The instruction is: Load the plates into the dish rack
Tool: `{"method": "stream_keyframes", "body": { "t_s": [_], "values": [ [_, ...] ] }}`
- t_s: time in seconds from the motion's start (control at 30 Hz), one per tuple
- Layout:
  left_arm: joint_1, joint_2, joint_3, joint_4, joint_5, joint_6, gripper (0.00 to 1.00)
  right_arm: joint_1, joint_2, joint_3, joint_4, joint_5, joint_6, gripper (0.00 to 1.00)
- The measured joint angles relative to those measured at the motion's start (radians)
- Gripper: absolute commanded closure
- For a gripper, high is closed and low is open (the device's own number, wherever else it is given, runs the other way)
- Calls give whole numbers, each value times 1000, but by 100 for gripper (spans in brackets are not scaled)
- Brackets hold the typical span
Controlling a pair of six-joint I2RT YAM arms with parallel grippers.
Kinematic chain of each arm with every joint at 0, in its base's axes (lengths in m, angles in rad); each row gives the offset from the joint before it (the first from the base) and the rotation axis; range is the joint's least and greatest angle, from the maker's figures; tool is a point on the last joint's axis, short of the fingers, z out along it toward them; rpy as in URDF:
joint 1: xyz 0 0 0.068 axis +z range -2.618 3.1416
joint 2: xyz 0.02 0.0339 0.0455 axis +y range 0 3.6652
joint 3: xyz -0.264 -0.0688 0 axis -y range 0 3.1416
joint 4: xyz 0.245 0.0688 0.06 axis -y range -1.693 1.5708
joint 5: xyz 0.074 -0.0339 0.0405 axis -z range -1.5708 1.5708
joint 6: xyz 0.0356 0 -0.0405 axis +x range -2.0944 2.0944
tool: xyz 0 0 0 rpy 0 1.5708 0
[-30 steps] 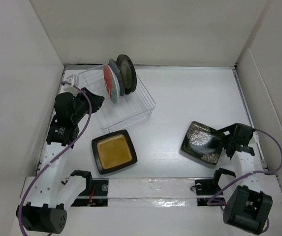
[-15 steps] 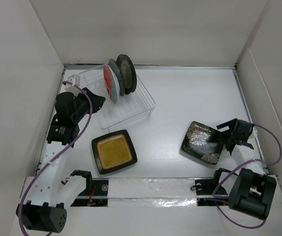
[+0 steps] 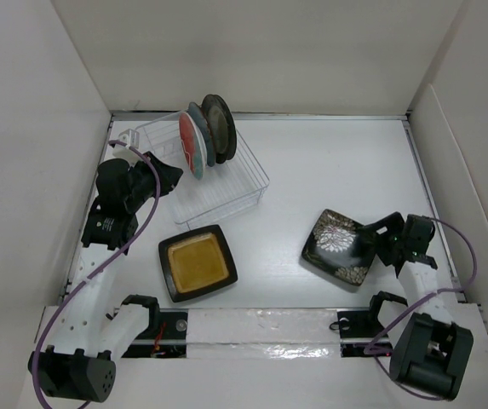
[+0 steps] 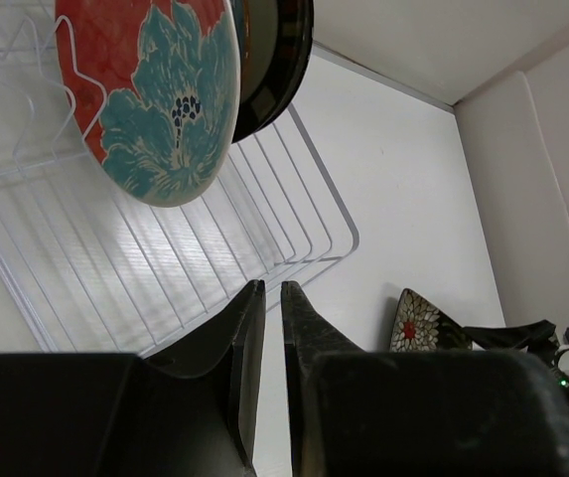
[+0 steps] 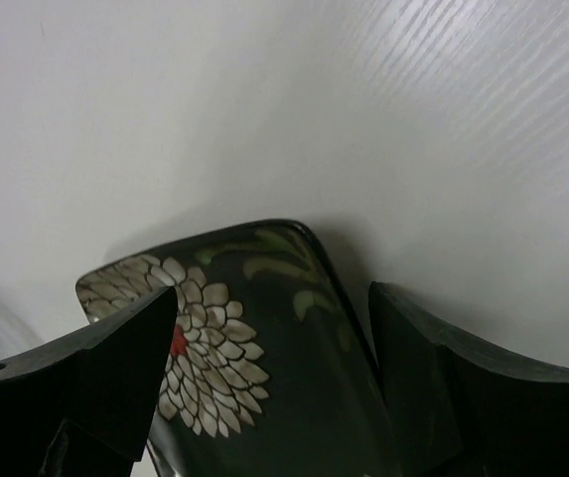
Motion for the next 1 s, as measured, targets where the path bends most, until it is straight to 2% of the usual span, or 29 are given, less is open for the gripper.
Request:
{"method": "stream_keyframes", "body": {
  "t_s": [0.03,0.1,0.23,0.33,0.37,0.47,0.5,0.63,0.77,1.0],
  "values": [
    [0,0,0,0,0,0,90,2,-33,-12,-13,-7,-2,17],
    [2,0,0,1,3,0,90,8,-100,-39,-43,-18,-3,29],
    [5,0,0,2,8,-1,90,34,-135,-68,-87,-35,4,45],
    [8,0,0,3,12,-1,90,47,-99,-68,-81,-43,5,65],
    [8,0,0,4,12,-2,90,46,-84,-68,-77,-43,5,77],
    [8,0,0,6,16,-4,90,47,-56,-68,-47,-62,6,97],
    [10,0,0,6,19,-5,90,53,-51,-68,-31,-74,16,100],
    [17,1,0,16,28,-7,90,58,-16,-61,75,-85,40,100],
    [27,2,-3,33,44,-11,90,58,83,-52,193,-71,65,100],
    [28,13,-3,37,48,-12,90,65,258,46,360,49,20,99]
  ]
}}
